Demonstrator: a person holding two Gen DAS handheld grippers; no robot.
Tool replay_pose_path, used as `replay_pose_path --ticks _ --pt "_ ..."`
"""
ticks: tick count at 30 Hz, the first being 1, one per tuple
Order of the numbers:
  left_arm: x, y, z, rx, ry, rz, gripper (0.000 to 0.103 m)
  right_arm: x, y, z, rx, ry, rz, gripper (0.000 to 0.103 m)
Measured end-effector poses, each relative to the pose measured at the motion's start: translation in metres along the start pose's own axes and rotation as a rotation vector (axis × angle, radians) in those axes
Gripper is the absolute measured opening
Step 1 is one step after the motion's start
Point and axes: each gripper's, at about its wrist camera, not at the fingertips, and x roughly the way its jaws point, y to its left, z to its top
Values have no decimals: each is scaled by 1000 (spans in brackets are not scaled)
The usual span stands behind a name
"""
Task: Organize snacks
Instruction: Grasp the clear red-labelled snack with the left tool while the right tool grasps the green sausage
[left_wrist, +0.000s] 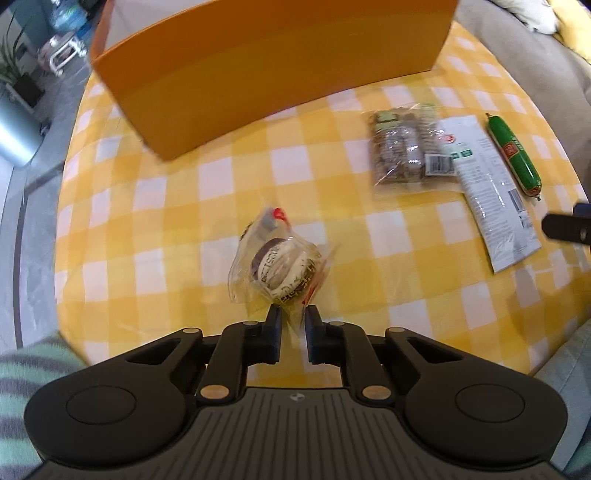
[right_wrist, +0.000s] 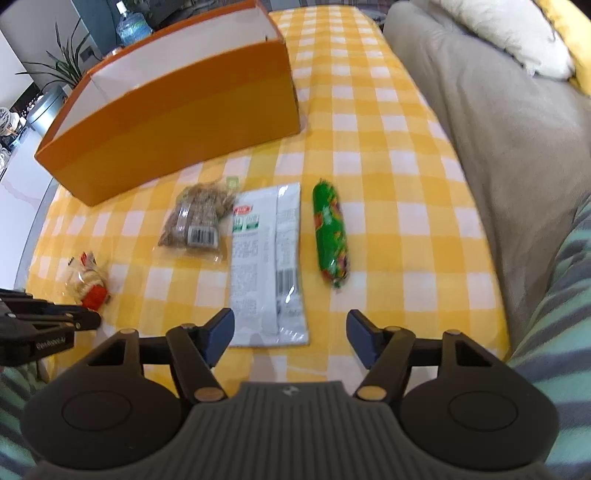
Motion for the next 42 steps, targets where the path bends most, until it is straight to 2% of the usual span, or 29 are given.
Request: replay_pose_path --ticks 4,8,11,13,15,19,23,25,29,32,36,40,42 --pt "-1 -5 6 14 -41 -78 13 -1 -2 9 -41 -50 -47 61" --pt "1 -7 13 33 -68 -89 18 7 -5 19 -88 -78 -79 59" --pt "-1 -6 14 36 -84 -89 36 19 -5 25 -112 -67 -87 54" --pt "-6 -3 12 34 -115 -85 55 26 -5 28 -122 -61 -93 51" --pt "-14 -2 12 33 -155 -83 62 32 -6 31 -126 -57 -96 51" --pt "-20 2 18 34 -217 -71 67 39 -7 35 -127 -63 -102 51" --pt "-8 0 23 50 -194 -31 67 45 -10 38 -119 -62 -98 51" --pt "-3 2 26 20 -180 -58 67 49 -11 38 -114 -57 -99 51" --pt "2 1 30 16 -191 -35 67 53 -14 38 -101 -61 -89 50" --pt "7 0 33 5 -174 -45 66 56 -15 38 -93 -66 -83 47" --pt "12 -2 34 5 -172 -29 57 59 -14 38 -90 -79 -78 46" --pt "15 -3 33 4 -180 -36 52 59 -14 37 -77 -90 -69 44" --pt "14 -3 33 3 -185 -39 51 60 -14 37 -67 -93 -58 35"
